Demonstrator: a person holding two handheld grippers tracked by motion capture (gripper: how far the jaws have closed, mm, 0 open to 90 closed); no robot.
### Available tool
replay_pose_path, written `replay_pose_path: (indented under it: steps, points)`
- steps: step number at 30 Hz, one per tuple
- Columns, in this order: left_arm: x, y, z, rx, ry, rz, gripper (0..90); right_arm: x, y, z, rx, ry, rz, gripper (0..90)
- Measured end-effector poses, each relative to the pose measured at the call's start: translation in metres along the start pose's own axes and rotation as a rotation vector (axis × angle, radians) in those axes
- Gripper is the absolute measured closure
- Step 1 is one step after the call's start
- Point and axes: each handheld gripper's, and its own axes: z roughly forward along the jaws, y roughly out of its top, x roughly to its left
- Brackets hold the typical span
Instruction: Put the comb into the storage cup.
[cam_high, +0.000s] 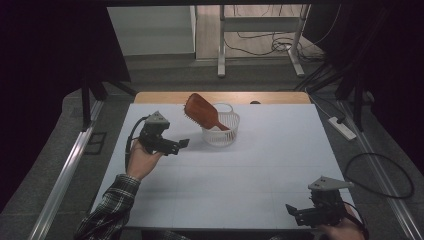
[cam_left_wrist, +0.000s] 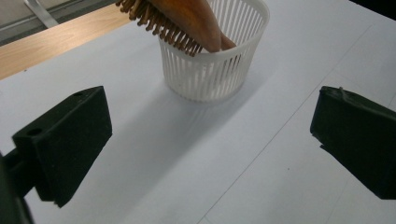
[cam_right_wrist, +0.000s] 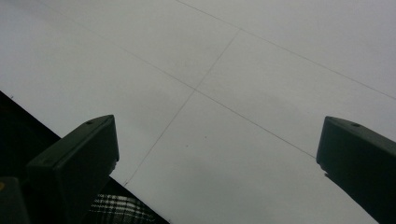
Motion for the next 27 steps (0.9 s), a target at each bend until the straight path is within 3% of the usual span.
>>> replay_pose_path:
  steps: [27]
  points:
    - [-0.017, -0.036, -0.028, 0.015, 0.011, -0.003, 0.0, 0.000, 0.000, -0.001, -0.008, -0.009, 0.001, 0.0]
